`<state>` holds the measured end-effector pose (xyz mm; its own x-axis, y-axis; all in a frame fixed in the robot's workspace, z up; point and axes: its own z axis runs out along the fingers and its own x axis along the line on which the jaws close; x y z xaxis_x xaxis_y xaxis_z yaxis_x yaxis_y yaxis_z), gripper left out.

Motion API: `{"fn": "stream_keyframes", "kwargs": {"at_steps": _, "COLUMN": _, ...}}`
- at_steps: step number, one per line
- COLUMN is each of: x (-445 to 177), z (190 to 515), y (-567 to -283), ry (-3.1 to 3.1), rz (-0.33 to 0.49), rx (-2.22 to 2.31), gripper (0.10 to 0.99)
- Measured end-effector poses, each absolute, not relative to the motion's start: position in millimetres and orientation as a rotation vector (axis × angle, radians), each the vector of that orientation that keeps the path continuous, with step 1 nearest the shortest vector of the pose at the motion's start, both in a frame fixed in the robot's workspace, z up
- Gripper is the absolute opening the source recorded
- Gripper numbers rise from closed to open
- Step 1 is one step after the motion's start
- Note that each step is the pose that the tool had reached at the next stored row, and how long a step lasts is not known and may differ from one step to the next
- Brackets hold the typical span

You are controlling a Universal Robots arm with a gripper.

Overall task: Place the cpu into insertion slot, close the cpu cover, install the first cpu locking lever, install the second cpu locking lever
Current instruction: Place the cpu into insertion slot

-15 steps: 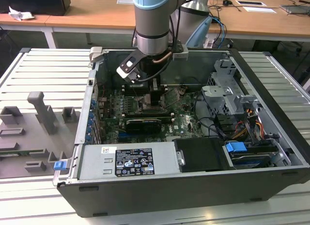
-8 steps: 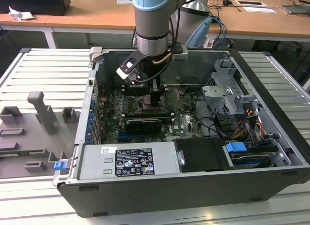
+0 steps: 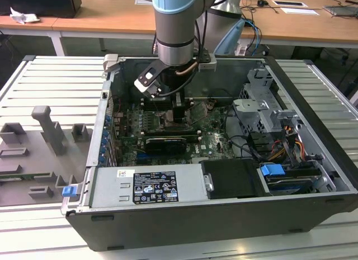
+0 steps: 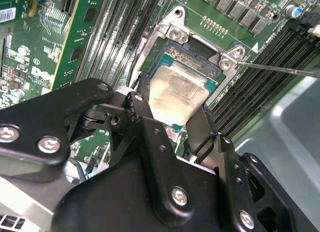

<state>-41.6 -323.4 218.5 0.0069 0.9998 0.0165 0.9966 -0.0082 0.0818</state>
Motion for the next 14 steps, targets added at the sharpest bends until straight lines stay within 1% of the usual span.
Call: {"fn": "stream_keyframes", "kwargs": {"at_steps": 14, "x": -43.3, "z": 202.3, "y": -320.4, "ry": 2.189, "rz": 0.104, "rx": 2.184, "gripper": 0.533}}
